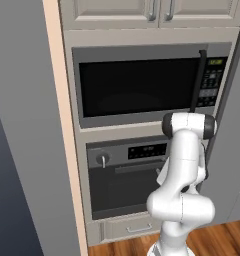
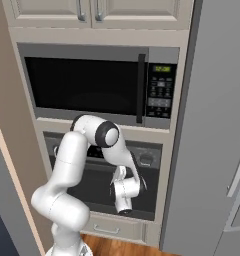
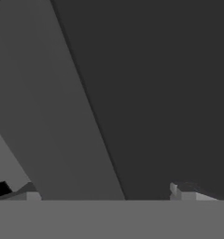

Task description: Take the baked cake out of the oven and place it on the plate for cooling. Then close the oven door.

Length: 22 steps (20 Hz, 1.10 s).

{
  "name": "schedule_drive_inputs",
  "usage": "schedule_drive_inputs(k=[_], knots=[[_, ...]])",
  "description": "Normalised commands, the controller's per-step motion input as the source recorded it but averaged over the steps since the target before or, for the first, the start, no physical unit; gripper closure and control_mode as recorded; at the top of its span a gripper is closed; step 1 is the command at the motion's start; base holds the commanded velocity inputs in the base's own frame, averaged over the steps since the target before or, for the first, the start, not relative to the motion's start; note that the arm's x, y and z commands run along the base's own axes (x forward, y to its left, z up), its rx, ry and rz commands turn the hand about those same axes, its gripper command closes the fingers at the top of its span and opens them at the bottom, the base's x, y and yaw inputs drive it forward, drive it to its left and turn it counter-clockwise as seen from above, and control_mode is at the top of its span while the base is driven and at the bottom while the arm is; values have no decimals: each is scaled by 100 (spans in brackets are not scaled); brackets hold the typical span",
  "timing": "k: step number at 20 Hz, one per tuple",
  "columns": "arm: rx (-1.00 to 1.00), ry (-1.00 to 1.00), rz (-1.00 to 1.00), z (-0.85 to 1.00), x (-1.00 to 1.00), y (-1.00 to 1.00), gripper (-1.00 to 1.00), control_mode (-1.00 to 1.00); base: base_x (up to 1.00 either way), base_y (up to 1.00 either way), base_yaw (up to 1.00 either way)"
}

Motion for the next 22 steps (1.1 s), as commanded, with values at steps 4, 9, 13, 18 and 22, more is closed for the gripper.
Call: schedule_drive_inputs(k=[4,9,13,18,22], knots=[[0,0,0,0,0,0,100,-100,0,0,0],[0,0,0,0,0,0,100,-100,0,0,0],[0,1,0,0,-24,0,100,-100,0,0,0],[0,3,0,0,-43,-17,100,-100,0,0,0],[0,4,0,-2,-41,-25,100,-100,0,0,0]])
